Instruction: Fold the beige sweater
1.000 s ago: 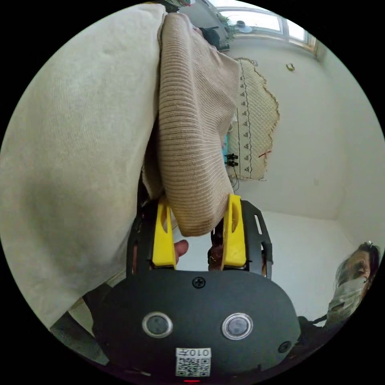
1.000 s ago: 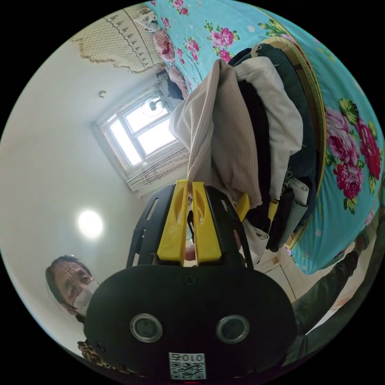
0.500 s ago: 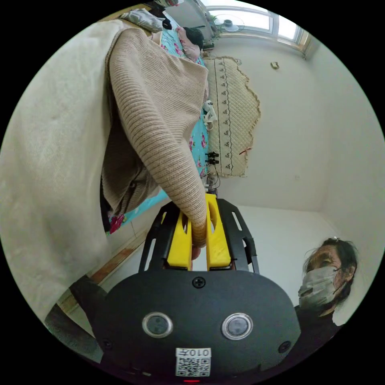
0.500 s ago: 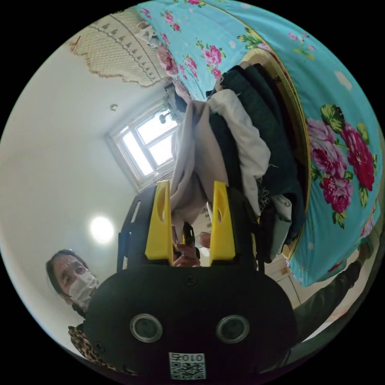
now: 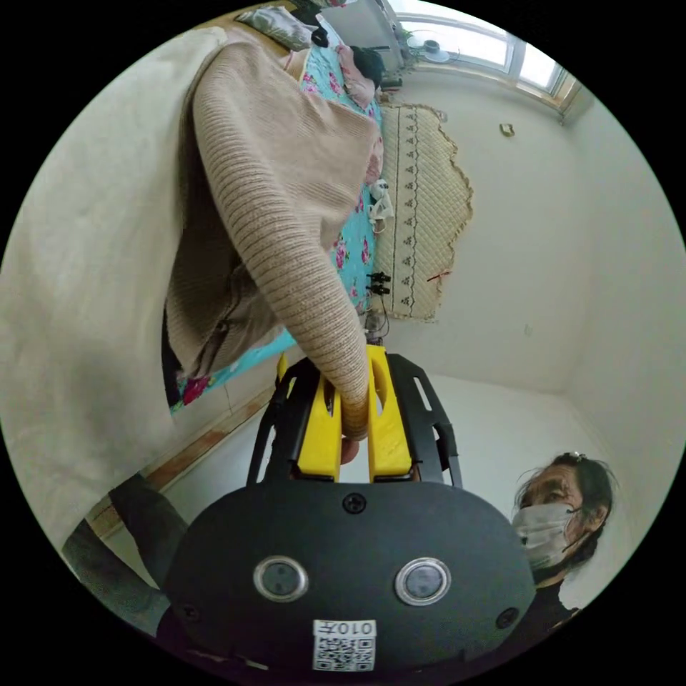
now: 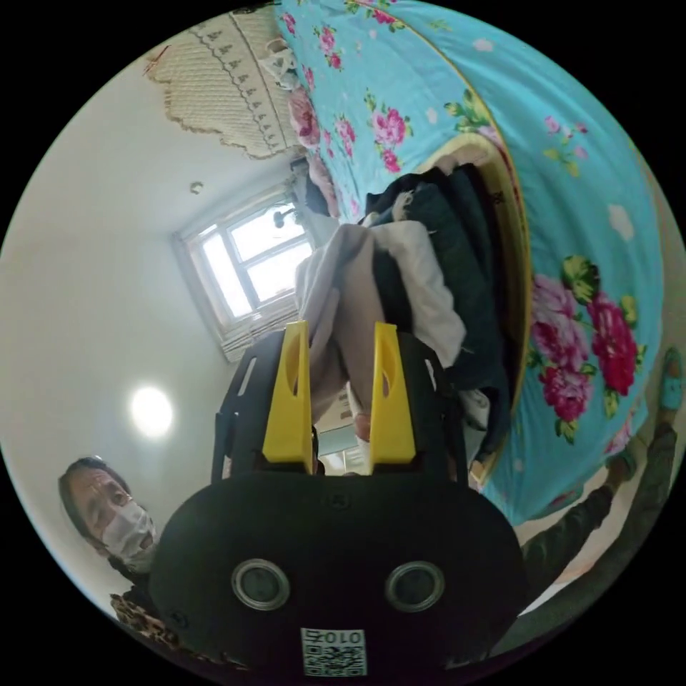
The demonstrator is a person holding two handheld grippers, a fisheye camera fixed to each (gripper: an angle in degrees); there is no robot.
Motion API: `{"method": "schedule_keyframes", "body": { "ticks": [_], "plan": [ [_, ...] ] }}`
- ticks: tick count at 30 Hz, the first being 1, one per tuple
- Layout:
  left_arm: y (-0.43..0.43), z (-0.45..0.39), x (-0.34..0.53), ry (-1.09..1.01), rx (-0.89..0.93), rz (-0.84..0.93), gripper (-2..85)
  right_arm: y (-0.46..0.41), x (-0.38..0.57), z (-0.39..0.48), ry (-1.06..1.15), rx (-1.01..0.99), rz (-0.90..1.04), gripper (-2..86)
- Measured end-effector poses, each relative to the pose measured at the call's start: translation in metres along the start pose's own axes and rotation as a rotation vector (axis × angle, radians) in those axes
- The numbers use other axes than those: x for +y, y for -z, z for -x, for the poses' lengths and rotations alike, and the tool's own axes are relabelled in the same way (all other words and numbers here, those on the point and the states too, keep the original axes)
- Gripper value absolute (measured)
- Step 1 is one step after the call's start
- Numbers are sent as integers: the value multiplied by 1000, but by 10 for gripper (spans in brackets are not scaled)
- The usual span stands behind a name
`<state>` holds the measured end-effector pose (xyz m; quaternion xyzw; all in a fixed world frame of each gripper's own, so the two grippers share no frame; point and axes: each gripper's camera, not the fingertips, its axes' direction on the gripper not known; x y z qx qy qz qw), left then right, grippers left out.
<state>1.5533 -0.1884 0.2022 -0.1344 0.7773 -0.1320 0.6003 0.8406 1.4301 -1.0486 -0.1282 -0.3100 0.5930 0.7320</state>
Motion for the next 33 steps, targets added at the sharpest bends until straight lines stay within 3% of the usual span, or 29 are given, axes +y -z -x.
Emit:
{"method": "schedule_keyframes", "body": {
  "ticks": [6, 20, 26, 33],
  "plan": [
    [0, 50, 3, 165, 56, -3, 100, -38, 11, -11, -14, 38, 119, 128],
    [12, 21, -20, 141, 86, 16, 104, -83, 40, -19, -3, 118, 216, 103],
    [16, 13, -25, 129, 81, 26, 104, -78, 46, -9, 44, 207, 190, 41],
    [22, 10, -26, 105, 38, 38, 104, -60, 46, 4, 80, -39, 224, 26]
  ]
}}
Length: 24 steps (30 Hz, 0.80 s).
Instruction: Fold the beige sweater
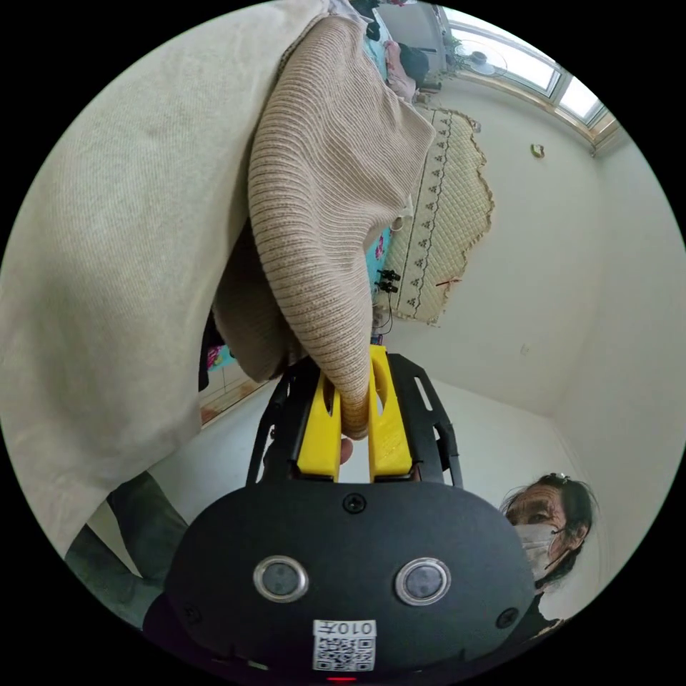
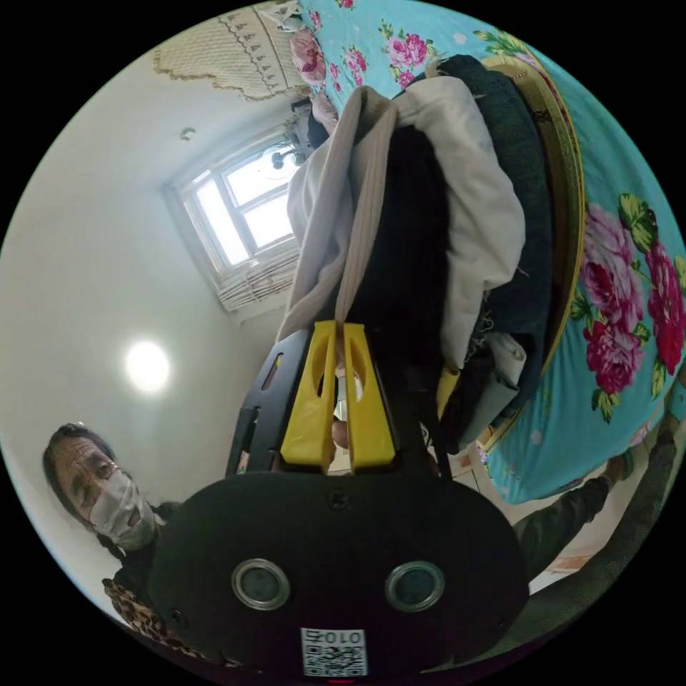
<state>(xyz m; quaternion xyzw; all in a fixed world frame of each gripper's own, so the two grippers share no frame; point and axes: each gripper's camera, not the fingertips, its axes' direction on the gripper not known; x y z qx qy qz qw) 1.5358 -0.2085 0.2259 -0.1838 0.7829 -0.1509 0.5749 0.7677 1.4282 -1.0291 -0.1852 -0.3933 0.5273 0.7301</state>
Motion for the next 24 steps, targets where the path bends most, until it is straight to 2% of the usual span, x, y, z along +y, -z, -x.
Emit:
{"method": "schedule_keyframes", "body": {
  "ticks": [6, 9, 19, 24],
  "plan": [
    [5, 5, 3, 23, 2, 7, 104, 11, -2, -5, -32, -44, 23, 25],
    [9, 11, 9, 52, -12, 5, 102, 16, -3, -11, -52, -2, 27, 24],
    [21, 32, 36, 100, 78, -26, 91, 33, -14, -8, -73, -203, 48, 22],
    [29, 42, 61, 97, 56, -50, 87, 36, -16, -10, -131, -274, 43, 26]
  ]
}}
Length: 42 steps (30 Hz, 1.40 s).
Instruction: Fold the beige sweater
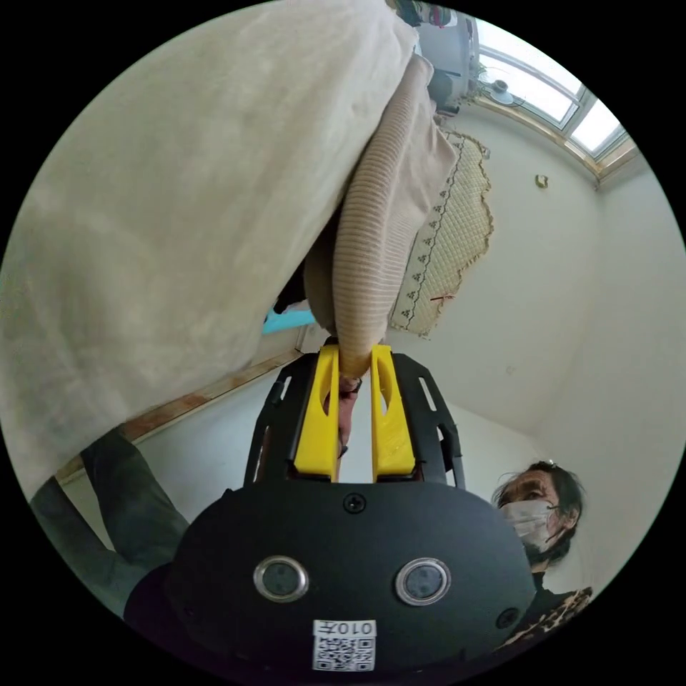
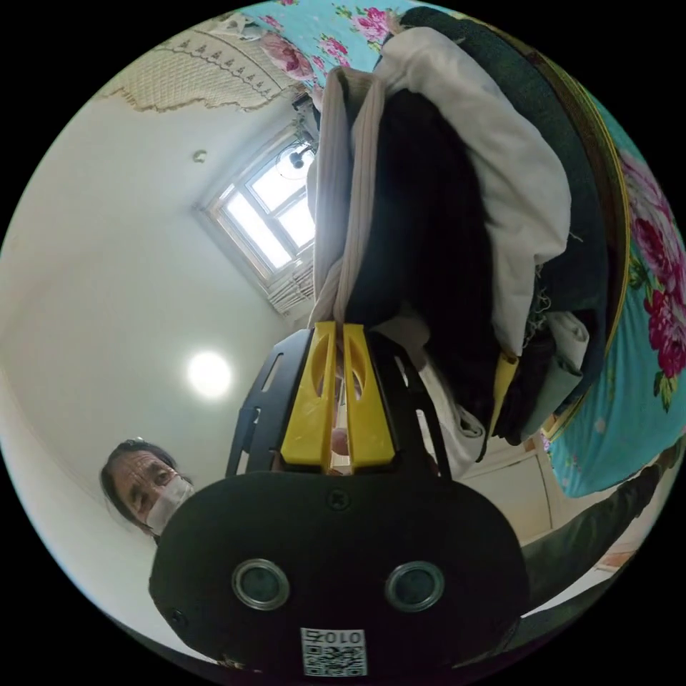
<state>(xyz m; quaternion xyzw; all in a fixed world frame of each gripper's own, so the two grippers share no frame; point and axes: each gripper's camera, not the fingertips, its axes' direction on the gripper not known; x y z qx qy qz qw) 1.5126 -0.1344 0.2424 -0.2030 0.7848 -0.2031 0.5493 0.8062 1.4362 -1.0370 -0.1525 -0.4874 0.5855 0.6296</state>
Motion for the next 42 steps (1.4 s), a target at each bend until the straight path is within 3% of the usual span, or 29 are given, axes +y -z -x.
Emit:
{"method": "schedule_keyframes", "body": {
  "ticks": [4, 8, 12, 18, 21, 24, 30, 33, 34, 38, 42],
  "plan": [
    [-3, 5, 12, -63, 34, -20, 83, -1, 5, -1, -49, -92, -36, 32],
    [11, -3, 23, -209, -71, -80, 94, -2, 8, -4, -84, -131, -49, 35],
    [19, 0, 33, -266, 21, -130, 108, -1, 12, -3, -108, -162, -69, 35],
    [7, 15, 55, -258, 70, -53, 104, 5, 18, -4, -109, -11, -64, 29],
    [-6, -31, 77, -506, -76, 11, 90, 22, 23, -11, -77, 118, -81, 23],
    [-21, -62, 89, -709, -238, -2, 83, 16, 20, -11, -32, 96, -43, 18],
    [-25, -33, 65, -579, -107, -109, 67, 8, 24, -11, -41, 220, -64, 14],
    [-29, -65, 66, -754, -211, -174, 55, 4, 29, -18, -43, 367, -78, 15],
    [-39, -66, 57, -772, -250, -174, 49, 3, 31, -22, -31, 326, -79, 15],
    [-88, -27, 0, -645, -344, -16, 22, -11, 40, -19, 37, 396, -104, 20],
    [-92, -3, -13, -578, -339, -53, 4, -13, 49, -19, 59, 589, -100, 36]
  ]
}}
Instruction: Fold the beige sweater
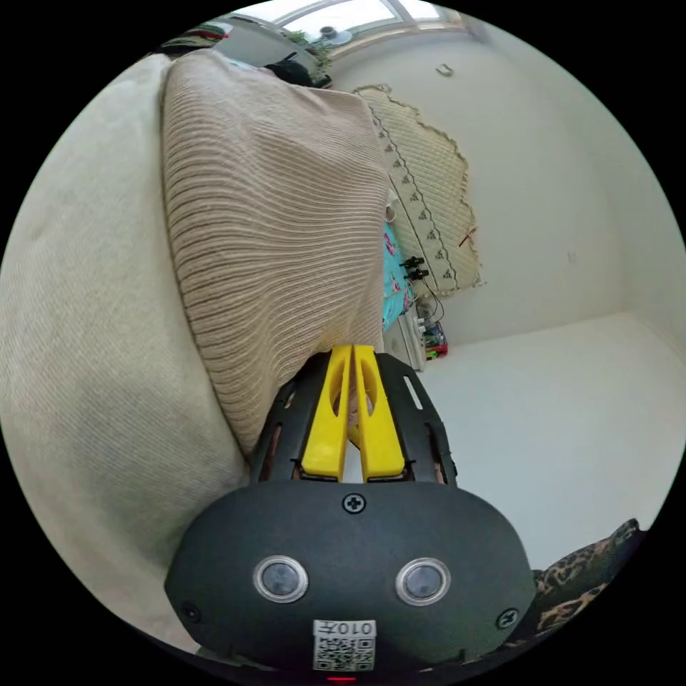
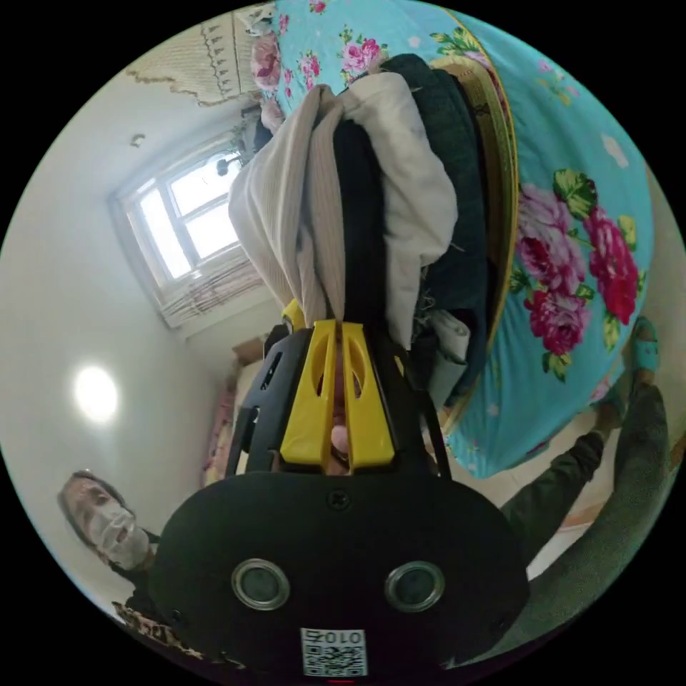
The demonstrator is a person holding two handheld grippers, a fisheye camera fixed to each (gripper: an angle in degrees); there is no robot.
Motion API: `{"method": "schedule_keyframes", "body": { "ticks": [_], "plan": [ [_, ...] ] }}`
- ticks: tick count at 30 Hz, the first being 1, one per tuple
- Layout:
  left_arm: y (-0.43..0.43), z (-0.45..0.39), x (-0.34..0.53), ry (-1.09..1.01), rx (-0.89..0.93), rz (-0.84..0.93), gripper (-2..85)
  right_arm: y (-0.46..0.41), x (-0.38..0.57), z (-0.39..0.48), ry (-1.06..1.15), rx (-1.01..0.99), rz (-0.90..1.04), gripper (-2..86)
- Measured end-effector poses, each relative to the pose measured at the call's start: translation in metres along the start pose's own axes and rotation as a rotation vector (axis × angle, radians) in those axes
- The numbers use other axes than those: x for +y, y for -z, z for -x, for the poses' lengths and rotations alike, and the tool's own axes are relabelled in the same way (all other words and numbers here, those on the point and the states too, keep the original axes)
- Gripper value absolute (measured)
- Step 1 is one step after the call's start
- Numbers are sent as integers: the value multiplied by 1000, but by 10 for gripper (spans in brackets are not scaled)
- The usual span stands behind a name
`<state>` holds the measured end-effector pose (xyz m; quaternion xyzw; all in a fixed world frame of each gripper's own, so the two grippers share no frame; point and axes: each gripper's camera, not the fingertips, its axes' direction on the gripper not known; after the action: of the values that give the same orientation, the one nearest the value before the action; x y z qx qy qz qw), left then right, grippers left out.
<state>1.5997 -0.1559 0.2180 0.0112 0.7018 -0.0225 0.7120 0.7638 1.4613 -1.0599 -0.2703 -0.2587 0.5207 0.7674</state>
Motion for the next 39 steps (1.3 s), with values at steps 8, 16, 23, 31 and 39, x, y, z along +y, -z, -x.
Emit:
{"method": "schedule_keyframes", "body": {
  "ticks": [8, 16, 23, 31, 39],
  "plan": [
    [-9, 3, -4, 1, -34, -10, -1, 89, -75, -2, 187, -54, -200, 111],
    [-15, 12, -11, 59, 13, -6, -2, 59, -179, 41, 470, 210, 113, 134],
    [-20, 18, -16, 89, 48, 1, -1, 43, -198, 40, 524, 292, 260, 67],
    [-21, 9, -20, 121, 2, 19, -1, 112, -138, 90, 530, 13, 178, 27],
    [-37, 3, -11, 96, -21, 69, -1, 137, -113, 8, 229, 62, 29, 35]
  ]
}}
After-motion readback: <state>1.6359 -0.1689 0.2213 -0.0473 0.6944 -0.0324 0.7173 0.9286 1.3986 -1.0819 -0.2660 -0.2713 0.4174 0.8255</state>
